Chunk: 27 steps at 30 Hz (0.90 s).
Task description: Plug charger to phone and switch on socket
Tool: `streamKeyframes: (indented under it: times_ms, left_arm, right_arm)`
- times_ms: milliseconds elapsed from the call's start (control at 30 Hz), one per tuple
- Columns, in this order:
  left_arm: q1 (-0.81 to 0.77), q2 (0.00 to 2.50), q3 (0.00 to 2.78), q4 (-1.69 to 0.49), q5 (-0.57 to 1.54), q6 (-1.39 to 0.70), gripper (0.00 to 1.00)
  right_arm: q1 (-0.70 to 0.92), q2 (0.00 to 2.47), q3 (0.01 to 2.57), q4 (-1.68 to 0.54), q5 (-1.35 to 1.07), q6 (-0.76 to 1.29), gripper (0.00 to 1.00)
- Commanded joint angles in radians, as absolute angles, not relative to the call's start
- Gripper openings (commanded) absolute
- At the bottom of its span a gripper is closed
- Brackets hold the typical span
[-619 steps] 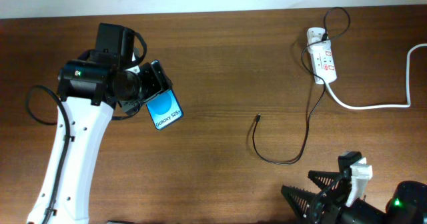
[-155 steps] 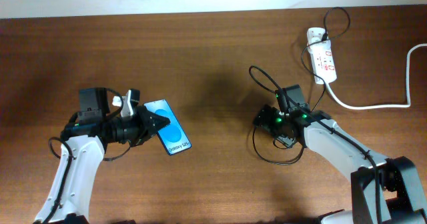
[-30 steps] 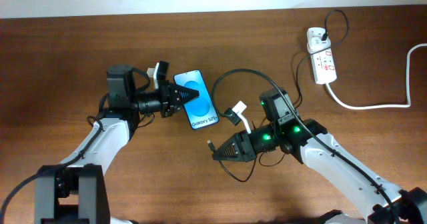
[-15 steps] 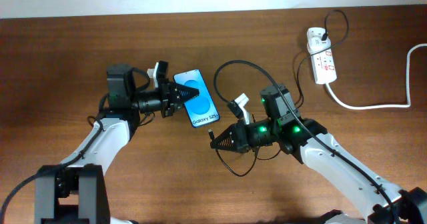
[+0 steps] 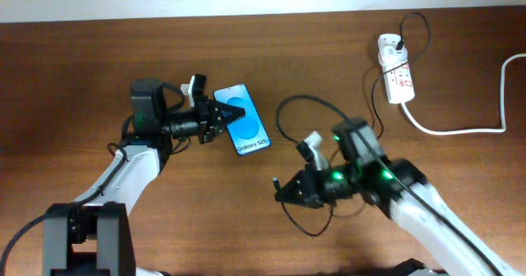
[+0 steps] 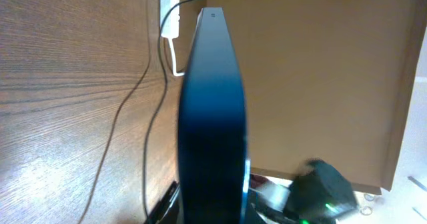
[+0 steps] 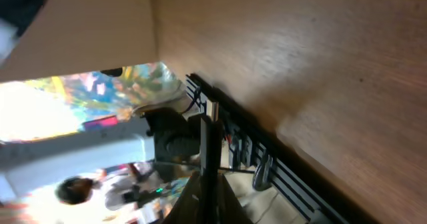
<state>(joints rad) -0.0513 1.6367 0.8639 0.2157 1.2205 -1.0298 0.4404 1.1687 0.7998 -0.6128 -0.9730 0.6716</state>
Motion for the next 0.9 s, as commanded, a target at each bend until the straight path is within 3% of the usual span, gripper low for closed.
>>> streamKeyframes:
  times_ms: [0,133,233,500,867]
  left_arm:
    - [-0.050,1.638,0.872,0.225,1.234,-1.036,0.00]
    - [-0.050,1.638,0.872,0.225,1.246,-1.036,0.00]
    - [-0.051,1.638,0.872,0.225,1.245,-1.036,0.00]
    - [-0.051,1.638,0.872,0.240,1.260,-1.070,0.00]
    - [-0.051,1.638,0.872,0.412,1.317,-1.081,0.00]
  right_arm:
    - [0.445,0.978,0.802,-0.652,-0.908,0.633,0.04]
    - [0.445,0.879,0.799,-0.751,-0.900,0.651,0.04]
    - [0.445,0.885,0.764,-0.703,-0.901,0.704,0.04]
    - [0.445,1.032,0.533,0.022,-1.066,0.989,0.04]
    - [0.445,1.241,0.500,0.390,-1.180,1.056,0.04]
